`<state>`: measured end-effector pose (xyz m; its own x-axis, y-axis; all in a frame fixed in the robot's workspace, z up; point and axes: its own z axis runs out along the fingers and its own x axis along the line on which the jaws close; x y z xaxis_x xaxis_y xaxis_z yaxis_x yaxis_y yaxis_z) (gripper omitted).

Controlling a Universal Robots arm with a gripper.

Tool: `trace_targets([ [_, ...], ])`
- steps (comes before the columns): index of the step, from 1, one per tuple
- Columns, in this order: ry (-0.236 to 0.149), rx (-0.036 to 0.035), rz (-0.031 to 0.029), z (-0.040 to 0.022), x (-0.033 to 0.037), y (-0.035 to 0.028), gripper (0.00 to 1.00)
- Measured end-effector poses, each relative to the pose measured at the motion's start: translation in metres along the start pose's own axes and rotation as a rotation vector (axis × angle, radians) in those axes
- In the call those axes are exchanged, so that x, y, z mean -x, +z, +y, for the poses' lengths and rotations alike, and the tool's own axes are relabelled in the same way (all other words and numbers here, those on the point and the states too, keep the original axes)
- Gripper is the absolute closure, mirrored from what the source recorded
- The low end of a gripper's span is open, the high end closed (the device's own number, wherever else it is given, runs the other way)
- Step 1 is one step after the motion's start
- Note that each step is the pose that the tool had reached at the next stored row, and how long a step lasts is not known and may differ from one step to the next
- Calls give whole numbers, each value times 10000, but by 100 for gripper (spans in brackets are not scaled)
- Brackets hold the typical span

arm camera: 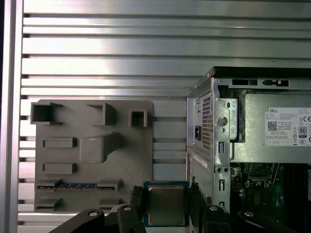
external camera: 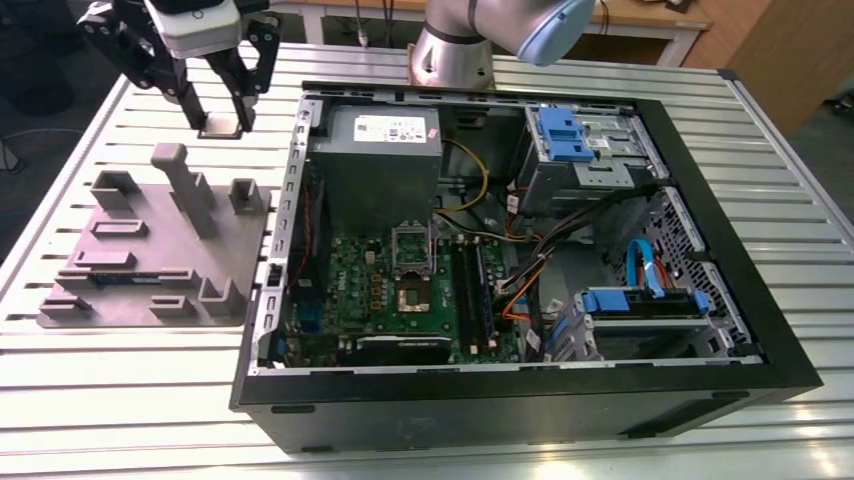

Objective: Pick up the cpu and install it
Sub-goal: 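Pick up the cpu and move it towards the insertion slot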

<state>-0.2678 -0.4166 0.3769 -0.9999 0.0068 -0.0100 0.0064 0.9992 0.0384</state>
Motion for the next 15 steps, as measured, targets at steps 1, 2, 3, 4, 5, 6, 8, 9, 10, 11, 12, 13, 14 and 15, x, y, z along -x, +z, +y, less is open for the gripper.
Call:
trace_targets([
  [1,0,0,0,0,3,0,53],
  [2,1,0,0,0,7,0,53],
  [3,1,0,0,0,11,0,53],
  [4,1,0,-1,0,14,0,53],
  [5,1,0,0,0,17,0,53],
  [6,1,-1,0,0,21,0,53],
  [8,1,-1,0,0,27,0,53],
  [9,1,0,1,0,30,0,53],
  [10,1,0,0,0,33,0,53],
  [11,1,0,0,0,36,1,53],
  [12,1,0,0,0,39,0,53],
  [13,1,-1,1,0,43,0,53],
  [14,1,-1,1,0,46,0,53],
  [15,1,0,0,0,49,0,53],
])
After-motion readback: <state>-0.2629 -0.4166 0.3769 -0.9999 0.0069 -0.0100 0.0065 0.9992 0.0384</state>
